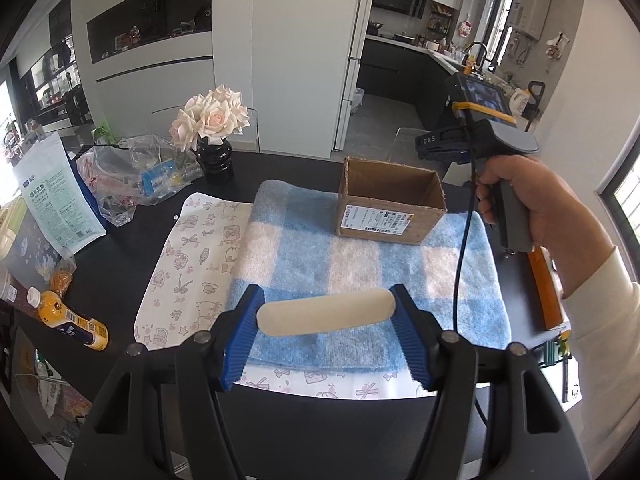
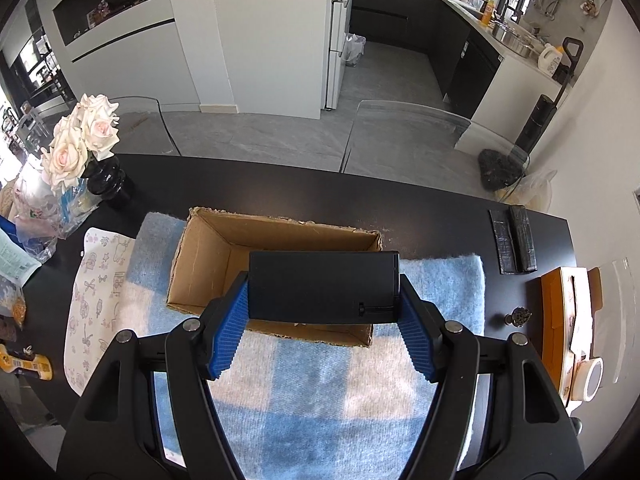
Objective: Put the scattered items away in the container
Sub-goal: 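Carry the black case over the box with the right tool, then lower the right tool into the box and open to release the black case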
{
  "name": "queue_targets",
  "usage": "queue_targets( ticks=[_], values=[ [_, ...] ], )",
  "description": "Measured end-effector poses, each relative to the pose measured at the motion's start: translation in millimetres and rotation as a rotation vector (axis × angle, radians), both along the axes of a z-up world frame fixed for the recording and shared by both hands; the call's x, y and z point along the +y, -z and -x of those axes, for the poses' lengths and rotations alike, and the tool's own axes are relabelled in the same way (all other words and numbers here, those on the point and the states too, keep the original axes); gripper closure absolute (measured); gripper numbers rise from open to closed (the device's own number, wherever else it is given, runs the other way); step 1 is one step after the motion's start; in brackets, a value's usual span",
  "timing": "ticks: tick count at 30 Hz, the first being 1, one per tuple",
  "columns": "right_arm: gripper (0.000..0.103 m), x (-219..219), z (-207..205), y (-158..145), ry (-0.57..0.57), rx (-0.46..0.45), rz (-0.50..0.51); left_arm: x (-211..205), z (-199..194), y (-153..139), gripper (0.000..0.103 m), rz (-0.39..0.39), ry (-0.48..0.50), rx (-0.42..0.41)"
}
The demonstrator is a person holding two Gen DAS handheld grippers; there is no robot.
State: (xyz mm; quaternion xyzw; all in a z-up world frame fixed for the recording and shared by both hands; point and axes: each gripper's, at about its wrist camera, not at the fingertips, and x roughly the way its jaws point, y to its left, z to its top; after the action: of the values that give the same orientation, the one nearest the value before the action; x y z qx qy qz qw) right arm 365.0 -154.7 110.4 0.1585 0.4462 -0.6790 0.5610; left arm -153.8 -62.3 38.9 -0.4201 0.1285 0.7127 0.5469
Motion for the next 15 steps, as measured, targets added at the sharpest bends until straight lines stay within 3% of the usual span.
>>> queue_targets(
  ticks=[15],
  values=[
    [0.032, -26.2, 1.5, 20.3, 0.020, -0.008, -0.058, -6.6, 3.5, 1.1, 0.040, 0.007, -0.024, 0.000]
  ],
)
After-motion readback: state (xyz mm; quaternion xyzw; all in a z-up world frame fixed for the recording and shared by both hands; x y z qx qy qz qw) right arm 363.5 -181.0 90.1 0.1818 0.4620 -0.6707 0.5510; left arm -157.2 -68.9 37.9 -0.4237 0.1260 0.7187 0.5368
